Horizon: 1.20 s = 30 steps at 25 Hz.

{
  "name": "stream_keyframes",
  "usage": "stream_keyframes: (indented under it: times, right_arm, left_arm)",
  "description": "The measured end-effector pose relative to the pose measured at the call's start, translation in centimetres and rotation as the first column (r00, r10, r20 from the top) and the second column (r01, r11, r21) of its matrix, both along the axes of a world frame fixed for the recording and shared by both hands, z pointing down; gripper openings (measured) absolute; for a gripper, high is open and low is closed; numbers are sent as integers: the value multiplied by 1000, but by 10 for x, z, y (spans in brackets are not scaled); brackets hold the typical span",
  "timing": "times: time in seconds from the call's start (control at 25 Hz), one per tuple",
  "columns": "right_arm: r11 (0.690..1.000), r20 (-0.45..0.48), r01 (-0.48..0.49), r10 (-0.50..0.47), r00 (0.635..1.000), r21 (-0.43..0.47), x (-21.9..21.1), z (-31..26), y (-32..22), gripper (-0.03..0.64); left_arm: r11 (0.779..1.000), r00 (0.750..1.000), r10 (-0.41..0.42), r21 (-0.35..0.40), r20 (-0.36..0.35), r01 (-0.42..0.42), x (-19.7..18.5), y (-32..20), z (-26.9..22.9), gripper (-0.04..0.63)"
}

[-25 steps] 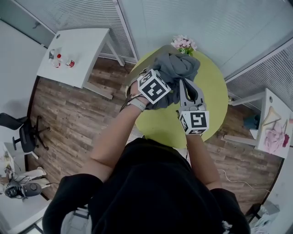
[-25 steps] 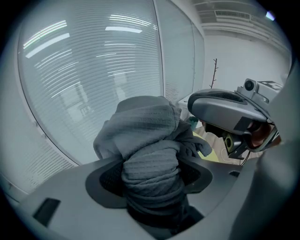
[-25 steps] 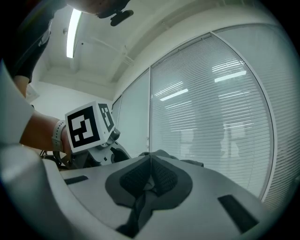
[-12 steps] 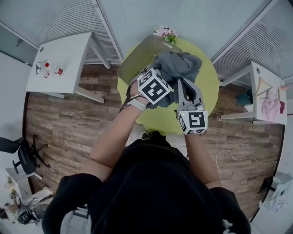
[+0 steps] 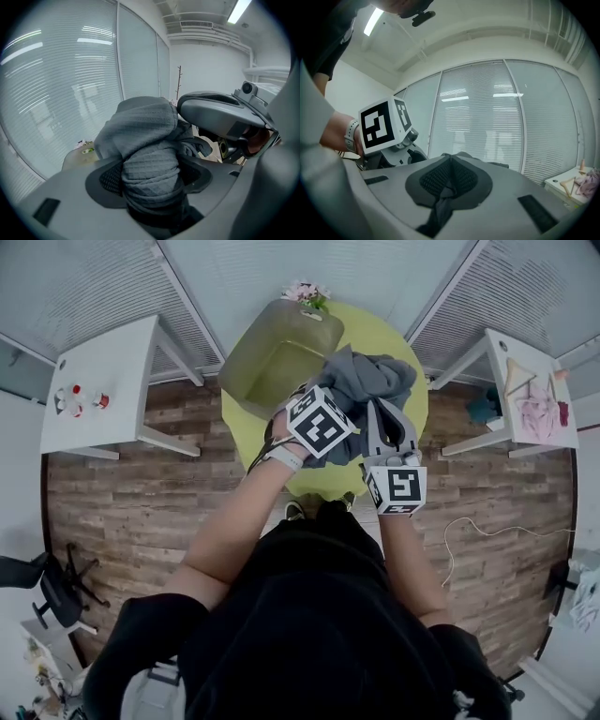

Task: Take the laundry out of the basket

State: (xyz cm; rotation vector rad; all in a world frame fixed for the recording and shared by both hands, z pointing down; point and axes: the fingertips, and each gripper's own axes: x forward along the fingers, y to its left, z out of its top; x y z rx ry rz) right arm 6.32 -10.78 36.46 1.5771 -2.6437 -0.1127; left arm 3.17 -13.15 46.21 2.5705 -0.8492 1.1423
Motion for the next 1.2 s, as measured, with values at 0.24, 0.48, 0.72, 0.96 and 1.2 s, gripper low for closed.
stream_keyframes:
  times: [0.24, 0.48, 0.72, 0.96, 1.2]
  right_arm:
    - [998, -13, -57, 57, 998, -17, 36, 8, 3, 23]
    - [996, -21, -68, 67, 998, -55, 59, 26, -10, 23]
    - [993, -11, -56, 55, 998, -108, 75, 53, -26, 23]
    - [985, -13, -23, 21, 1000, -171, 85, 83, -39, 23]
    - [974, -3, -7, 6, 1000, -226, 94, 114, -42, 23]
  left_arm:
    - [1000, 999, 20, -11, -31, -21, 36, 2, 13, 310]
    - [998, 1000, 11, -57, -16, -12, 59, -5, 45, 310]
    - [994, 1000, -26, -109, 4, 26, 70, -10, 87, 310]
    - [983, 997, -71, -164, 37, 77, 72, -13, 131, 310]
    - [969, 988, -140, -198, 64, 150, 70, -19, 176, 310]
